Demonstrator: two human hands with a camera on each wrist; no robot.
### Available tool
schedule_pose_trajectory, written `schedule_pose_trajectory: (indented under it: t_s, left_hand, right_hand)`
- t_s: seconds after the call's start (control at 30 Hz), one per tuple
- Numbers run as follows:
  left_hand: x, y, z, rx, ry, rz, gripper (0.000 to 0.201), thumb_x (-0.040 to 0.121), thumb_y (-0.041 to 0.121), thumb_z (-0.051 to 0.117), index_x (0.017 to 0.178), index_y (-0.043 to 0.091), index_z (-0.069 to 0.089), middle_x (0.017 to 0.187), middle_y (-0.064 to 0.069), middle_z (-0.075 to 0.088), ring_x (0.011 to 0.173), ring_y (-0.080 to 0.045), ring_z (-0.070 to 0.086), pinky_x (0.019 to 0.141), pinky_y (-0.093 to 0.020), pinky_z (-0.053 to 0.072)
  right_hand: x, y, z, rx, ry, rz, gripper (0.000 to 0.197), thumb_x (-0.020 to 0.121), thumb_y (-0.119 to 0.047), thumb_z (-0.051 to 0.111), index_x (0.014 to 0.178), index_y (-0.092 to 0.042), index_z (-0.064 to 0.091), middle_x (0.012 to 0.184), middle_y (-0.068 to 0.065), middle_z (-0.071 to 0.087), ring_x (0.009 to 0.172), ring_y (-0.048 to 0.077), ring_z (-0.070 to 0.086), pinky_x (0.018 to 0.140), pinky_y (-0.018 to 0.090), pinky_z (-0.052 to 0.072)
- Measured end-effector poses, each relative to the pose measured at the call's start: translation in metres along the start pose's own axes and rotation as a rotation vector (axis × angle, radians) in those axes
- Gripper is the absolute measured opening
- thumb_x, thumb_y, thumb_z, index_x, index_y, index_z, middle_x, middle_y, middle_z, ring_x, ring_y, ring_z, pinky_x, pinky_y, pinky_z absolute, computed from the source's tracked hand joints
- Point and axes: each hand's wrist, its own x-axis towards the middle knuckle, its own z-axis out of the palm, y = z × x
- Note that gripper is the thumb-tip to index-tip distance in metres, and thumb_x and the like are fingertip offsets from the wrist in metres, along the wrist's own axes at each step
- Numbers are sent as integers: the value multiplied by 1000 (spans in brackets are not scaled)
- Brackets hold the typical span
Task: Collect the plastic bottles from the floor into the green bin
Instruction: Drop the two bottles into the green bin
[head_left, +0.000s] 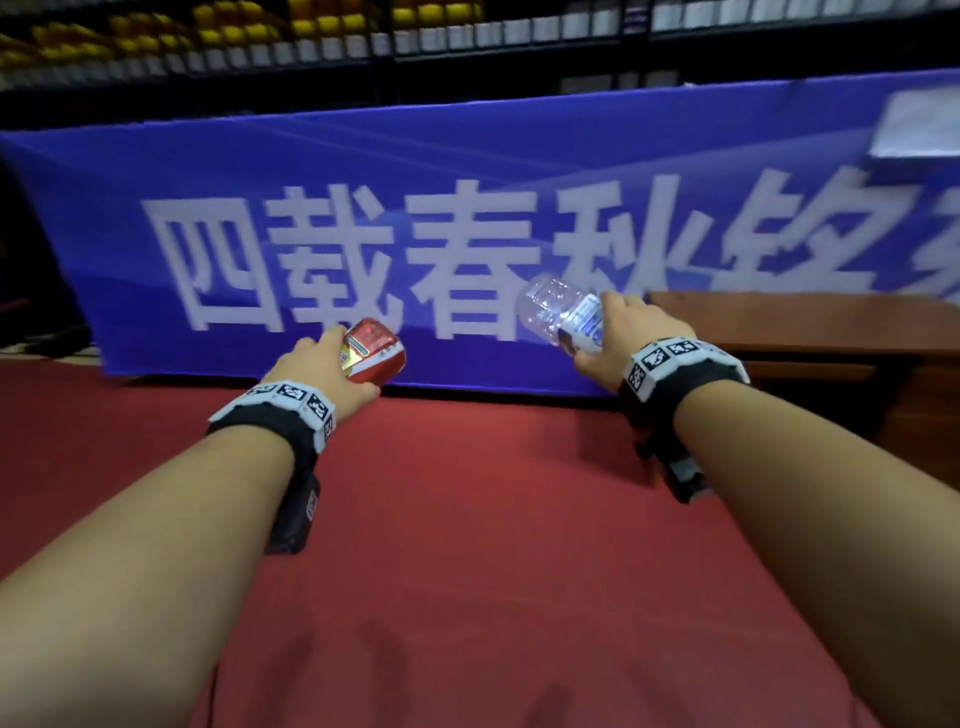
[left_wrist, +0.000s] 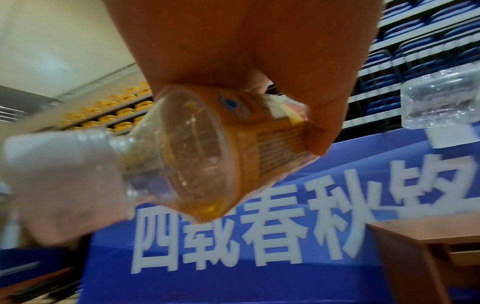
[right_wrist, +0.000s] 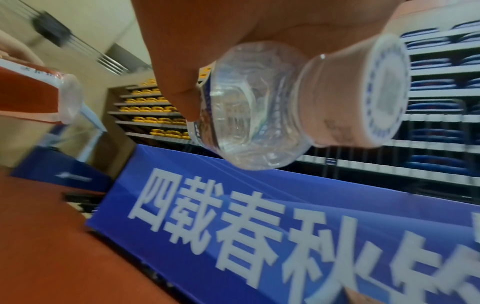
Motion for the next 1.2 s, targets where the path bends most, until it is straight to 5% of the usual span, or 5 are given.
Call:
schedule_pose_trajectory:
  t_s: [0.27,0.53,0.7,0.97,1.2]
  left_hand:
    - [75,127,82,-149,-246,558,82,56,67,65,125,29,44,106,-7,62,92,-31,62,84,-42,53]
    - [1,260,148,-149,-439,950,85,71,59,72,140,25,36,116,-12,58,102,-34,60,89,-42,50]
    - [-37,362,152,-180,-403,1060,90,72,61,70,145,27,31,120,-8,55,103,-30,60,89,-39,51]
    - [-76,550,147,-320,-358,1040,69,71,58,70,127,29,43,98,1,60,82,-22,62,76,-37,55]
    - [-69,666,186,-319,-389,961,78,71,61,69,135,30,38,108,1,59,93,-20,62,84,-38,54]
  right_hand:
    - [-74,74,9,-121,15,581,56,80,-57,61,116,-18,45,122,10,54,109,34,58,76,40,41]
    - [-201,142,-20,-278,46,1027,55,83,-60,56,116,-17,46,117,10,56,103,34,60,72,38,39]
    - [-212,208,-46,-323,70,1069,56,82,-62,57,116,-20,45,115,7,56,99,31,60,69,36,40]
    - [-190,352,-61,-199,142,1029,53,83,-62,54,113,-21,44,113,6,56,96,30,59,71,35,40]
    - [-149,462,-60,-139,90,1008,61,82,-57,55,128,-19,41,119,5,53,106,29,58,80,37,45]
